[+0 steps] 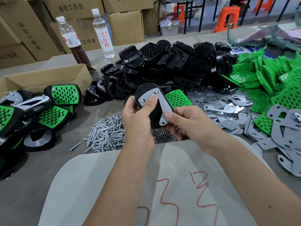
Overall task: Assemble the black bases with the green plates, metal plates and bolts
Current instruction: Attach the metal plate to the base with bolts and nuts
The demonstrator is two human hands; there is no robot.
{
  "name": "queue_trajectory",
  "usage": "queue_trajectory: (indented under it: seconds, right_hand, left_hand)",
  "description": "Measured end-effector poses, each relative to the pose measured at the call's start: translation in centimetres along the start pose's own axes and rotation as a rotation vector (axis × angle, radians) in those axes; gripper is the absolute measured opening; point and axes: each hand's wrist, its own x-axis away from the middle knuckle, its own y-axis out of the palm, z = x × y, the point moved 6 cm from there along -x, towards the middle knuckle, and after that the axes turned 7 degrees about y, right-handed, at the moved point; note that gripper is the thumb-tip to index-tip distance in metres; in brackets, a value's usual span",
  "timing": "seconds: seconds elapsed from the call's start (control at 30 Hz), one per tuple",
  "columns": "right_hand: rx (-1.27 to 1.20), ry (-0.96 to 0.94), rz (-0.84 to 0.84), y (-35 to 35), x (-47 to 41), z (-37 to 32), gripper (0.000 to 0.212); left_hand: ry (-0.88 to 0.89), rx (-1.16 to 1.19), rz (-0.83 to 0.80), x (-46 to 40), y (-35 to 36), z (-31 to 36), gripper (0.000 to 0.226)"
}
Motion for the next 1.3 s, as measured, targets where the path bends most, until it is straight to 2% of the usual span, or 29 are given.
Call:
queue_trajectory:
  seconds: [0.3, 0.67, 0.83, 1.0, 1.2, 1.3]
  right_hand:
    - [0.036, 0.104, 0.050, 0.1, -0.1, 0.6, 0.032]
    - [0.044, 0.081, 0.017, -0.2, -0.2, 0.3, 0.029]
    - [-0.027, 0.057, 0.102, -1.2, -0.3, 0.4, 0.029]
    - [-0.103, 0.026, 0.206, -2.7, -0.3, 0.3, 0.032]
    - [-0.075, 0.010, 0.239, -3.1, -0.4, 0.3, 0.031]
    - [-0.058, 0.063, 0.201, -3.0, -0.4, 0.5, 0.031]
  left_hand:
    - [-0.052, 0.012, 0.046, -0.2, -0.3, -0.8, 0.013]
    - [-0.077, -0.028, 0.040, -0.7, -0.3, -0.7, 0.009]
    - [-0.155, -0.058, 0.040, -1.2, 1.8, -1.2, 0.014]
    - [-0.149, -0.101, 0.030, -1.9, 4.3, -1.4, 0.018]
    - [-0.136, -0.071, 0.051, -2.3, 4.2, -2.2, 0.018]
    - [-0.160, -0.064, 0.049, -2.2, 3.6, -2.5, 0.016]
